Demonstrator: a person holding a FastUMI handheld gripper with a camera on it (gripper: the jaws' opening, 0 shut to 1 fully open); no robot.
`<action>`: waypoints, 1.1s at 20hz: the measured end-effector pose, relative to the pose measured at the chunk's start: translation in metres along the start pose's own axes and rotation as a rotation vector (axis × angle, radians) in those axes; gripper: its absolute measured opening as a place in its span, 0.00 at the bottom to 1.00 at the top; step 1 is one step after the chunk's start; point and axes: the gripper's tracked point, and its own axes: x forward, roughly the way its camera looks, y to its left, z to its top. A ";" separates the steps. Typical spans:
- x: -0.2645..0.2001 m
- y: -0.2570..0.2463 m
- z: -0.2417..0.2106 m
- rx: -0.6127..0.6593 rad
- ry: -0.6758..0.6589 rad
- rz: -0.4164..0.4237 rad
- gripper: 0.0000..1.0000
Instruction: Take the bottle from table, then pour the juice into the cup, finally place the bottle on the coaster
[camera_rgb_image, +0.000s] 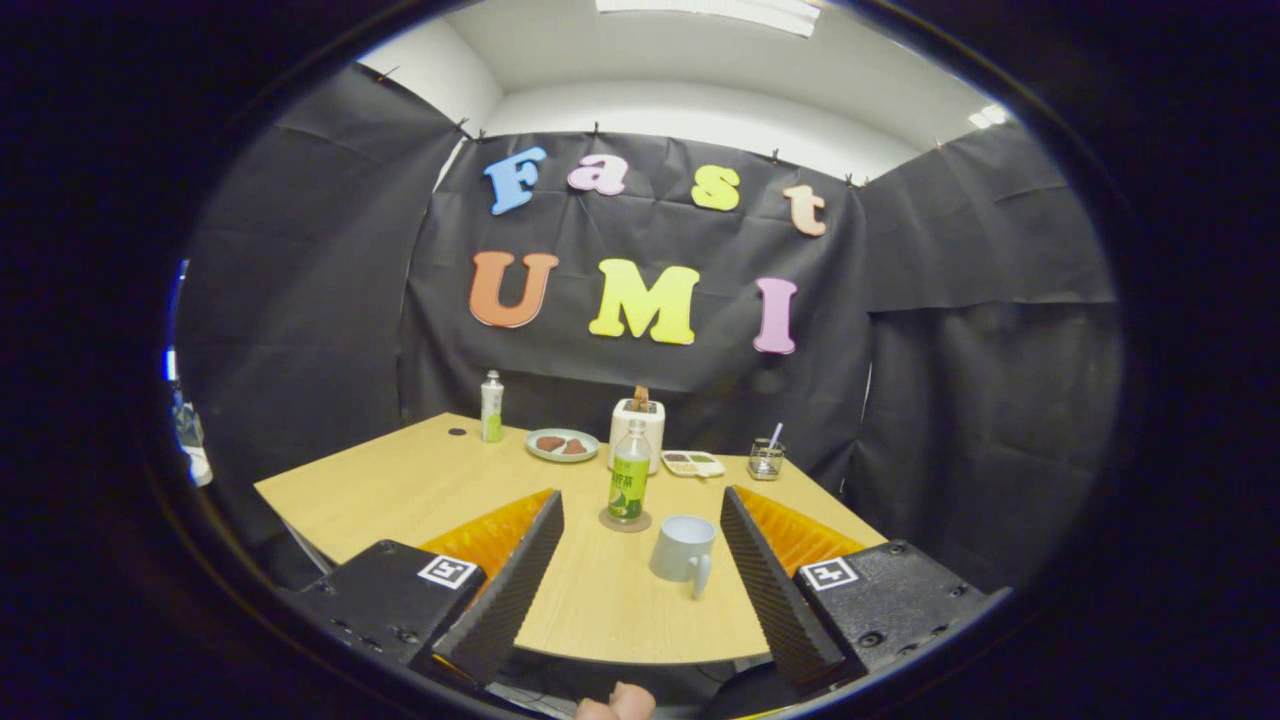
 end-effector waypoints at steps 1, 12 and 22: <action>-0.003 -0.005 0.004 0.003 -0.014 -0.009 1.00; -0.011 -0.027 0.004 0.085 -0.052 0.001 1.00; -0.014 -0.032 0.003 0.100 -0.084 -0.005 1.00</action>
